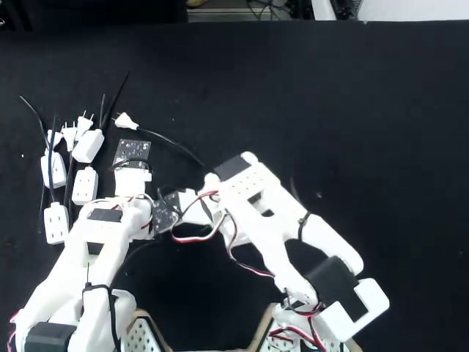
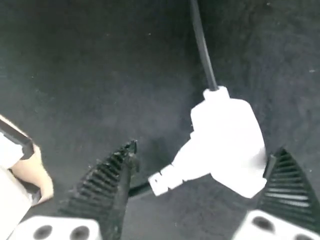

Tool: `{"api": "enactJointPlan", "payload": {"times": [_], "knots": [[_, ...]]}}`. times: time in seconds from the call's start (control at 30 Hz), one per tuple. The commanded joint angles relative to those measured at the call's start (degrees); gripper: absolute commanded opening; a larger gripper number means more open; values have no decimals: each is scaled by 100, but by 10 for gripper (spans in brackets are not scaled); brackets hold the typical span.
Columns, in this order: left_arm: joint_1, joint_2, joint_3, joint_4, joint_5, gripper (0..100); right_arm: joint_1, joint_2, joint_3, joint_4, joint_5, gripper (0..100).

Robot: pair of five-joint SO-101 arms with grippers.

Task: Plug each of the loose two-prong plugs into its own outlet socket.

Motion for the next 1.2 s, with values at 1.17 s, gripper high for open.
{"api": "enactJointPlan", "payload": {"times": [1.17], "knots": [[57, -105, -22, -53, -44, 184, 1389, -312, -2088, -413, -3719, 236]]}}
